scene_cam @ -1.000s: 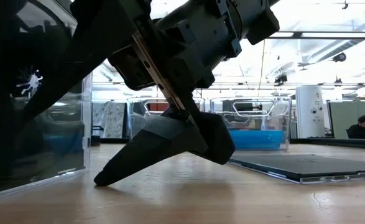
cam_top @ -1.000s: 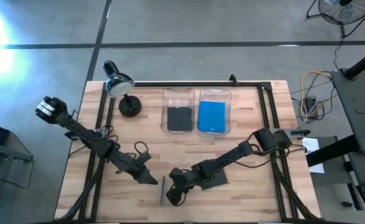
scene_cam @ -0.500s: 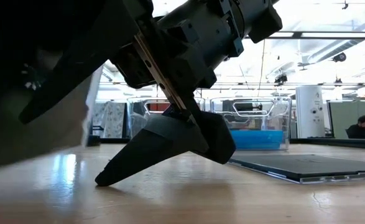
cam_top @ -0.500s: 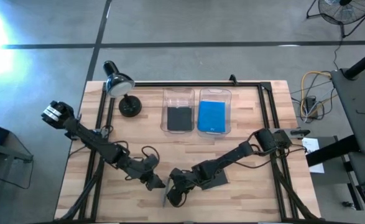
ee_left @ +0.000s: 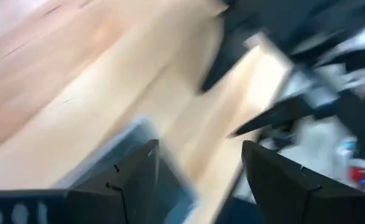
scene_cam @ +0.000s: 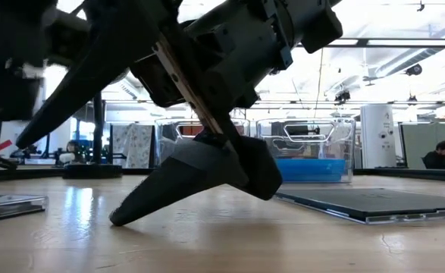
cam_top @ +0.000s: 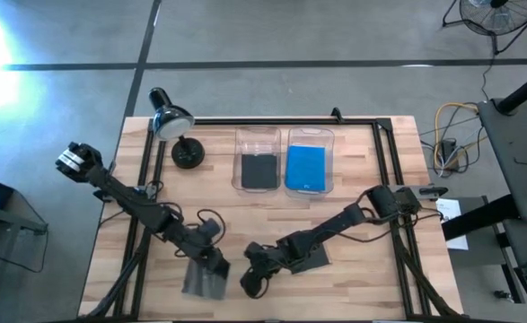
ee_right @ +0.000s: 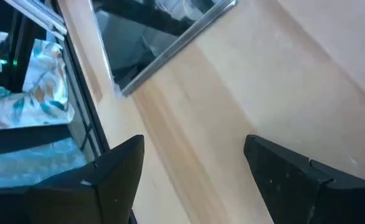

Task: Pick & place jewel cases by type
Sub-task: Put the black CD case into the left transparent bin

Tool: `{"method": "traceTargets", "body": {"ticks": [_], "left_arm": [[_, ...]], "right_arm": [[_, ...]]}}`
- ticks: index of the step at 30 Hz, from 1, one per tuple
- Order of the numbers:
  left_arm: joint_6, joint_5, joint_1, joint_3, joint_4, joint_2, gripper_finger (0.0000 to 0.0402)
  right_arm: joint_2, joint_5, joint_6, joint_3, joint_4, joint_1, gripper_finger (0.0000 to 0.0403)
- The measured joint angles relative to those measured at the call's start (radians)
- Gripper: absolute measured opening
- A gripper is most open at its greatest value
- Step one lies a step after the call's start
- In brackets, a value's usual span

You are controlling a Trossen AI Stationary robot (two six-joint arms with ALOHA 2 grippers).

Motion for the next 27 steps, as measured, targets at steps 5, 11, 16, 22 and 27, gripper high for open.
{"method": "traceTargets", "body": {"ticks": [5, 11, 16, 22, 27], "left_arm": [[-0.038, 0.011, -0.001, 0.018, -0.311, -0.08, 0.0213], [-0.273, 0.093, -0.096, -0.002, -0.525, -0.19, 0.0213], [-0.54, 0.089, -0.264, -0.098, -0.381, -0.205, 0.0213], [-0.693, -0.027, -0.347, -0.192, -0.213, -0.15, 0.0213], [-0.7, -0.079, -0.344, -0.242, 0.042, -0.039, 0.0213]], "right_arm": [[0.001, 0.018, 0.063, 0.001, 0.006, -0.006, 0.0279], [0.001, -0.004, 0.127, 0.001, 0.029, -0.007, 0.0279], [0.008, 0.016, 0.208, 0.001, 0.043, -0.007, 0.0279], [0.036, 0.042, 0.277, 0.007, 0.114, -0.009, 0.0279], [0.04, 0.041, 0.273, 0.007, 0.114, -0.011, 0.0279]]}}
